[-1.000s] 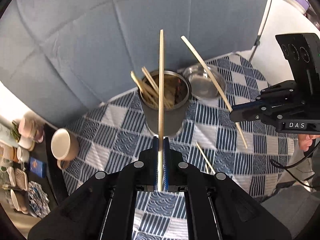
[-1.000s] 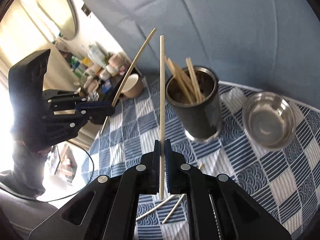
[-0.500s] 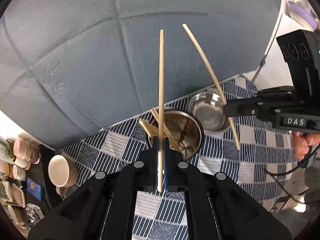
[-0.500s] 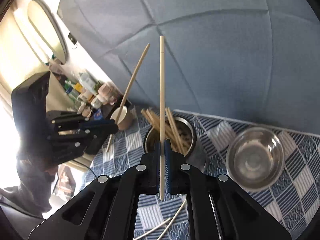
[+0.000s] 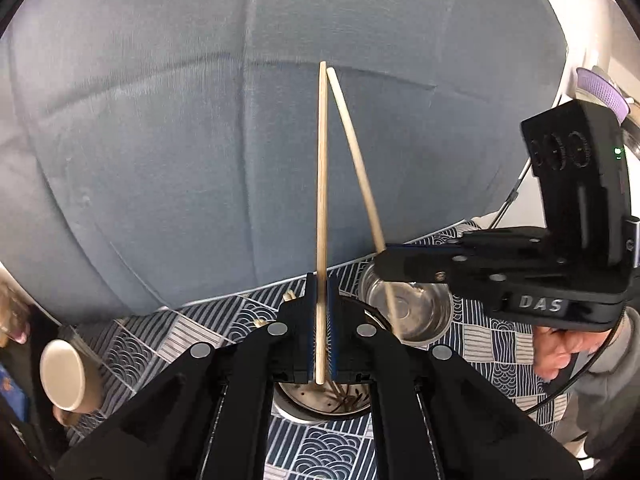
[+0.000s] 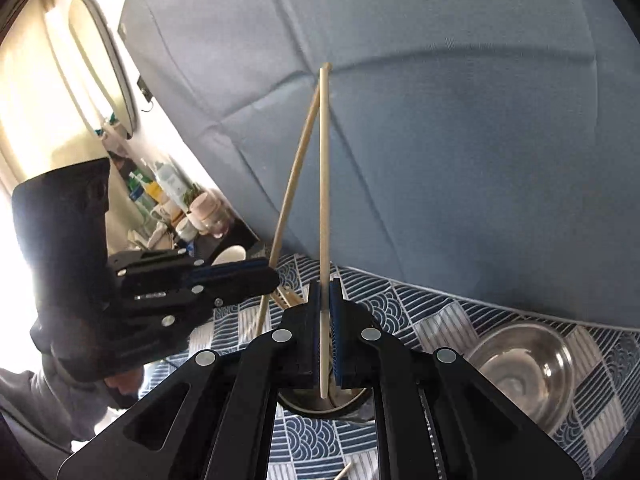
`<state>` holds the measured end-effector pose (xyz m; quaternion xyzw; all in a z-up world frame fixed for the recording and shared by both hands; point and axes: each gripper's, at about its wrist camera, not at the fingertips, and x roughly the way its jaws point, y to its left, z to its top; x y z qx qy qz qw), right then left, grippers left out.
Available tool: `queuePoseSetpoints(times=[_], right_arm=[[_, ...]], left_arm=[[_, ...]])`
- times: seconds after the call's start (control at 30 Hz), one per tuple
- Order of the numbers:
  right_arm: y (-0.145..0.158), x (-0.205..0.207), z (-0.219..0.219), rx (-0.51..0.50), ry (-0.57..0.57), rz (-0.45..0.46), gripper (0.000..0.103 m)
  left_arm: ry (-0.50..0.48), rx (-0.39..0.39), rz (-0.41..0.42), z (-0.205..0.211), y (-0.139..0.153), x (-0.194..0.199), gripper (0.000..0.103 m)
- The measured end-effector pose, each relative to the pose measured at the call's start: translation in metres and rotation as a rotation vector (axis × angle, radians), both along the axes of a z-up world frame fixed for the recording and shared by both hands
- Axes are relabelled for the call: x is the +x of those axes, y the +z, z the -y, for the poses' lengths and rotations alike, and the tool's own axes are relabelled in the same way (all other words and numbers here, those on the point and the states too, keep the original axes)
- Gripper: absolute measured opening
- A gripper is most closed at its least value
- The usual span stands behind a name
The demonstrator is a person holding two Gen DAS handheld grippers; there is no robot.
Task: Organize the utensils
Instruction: 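Lower both chopsticks into the black holder and open both grippers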
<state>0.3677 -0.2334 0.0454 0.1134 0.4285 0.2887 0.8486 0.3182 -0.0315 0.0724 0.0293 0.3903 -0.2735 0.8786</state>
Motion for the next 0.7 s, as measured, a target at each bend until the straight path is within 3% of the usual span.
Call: queuePoseSetpoints(times=[0.07,0.17,0.43,0.7], right_arm=[[-0.008,0.003,-0.003,-0.017,-0.004,-0.018,0.005],[-0.014,0.004,-0.006,-0.021,-0.001,-0.013,0.005],[-0.019,-0.002,-0.008,0.026,0.001,0.064,0.005],[-0.032,-0.013,-0.003,0.075,-0.008,0.098,0.005]], left_arm=[[0.025,0.028,0.004,0.002,-0.012,0.001,0.005],[0.045,-0.038,-0.023,-0.001,-0.024,0.004,0.005],[0.107,-0.089,0.088,-0.005,-0.040,-0.001,0.005],[0.112,-0.198,0.114,-0.011,-0.055,-0.010,0.005]])
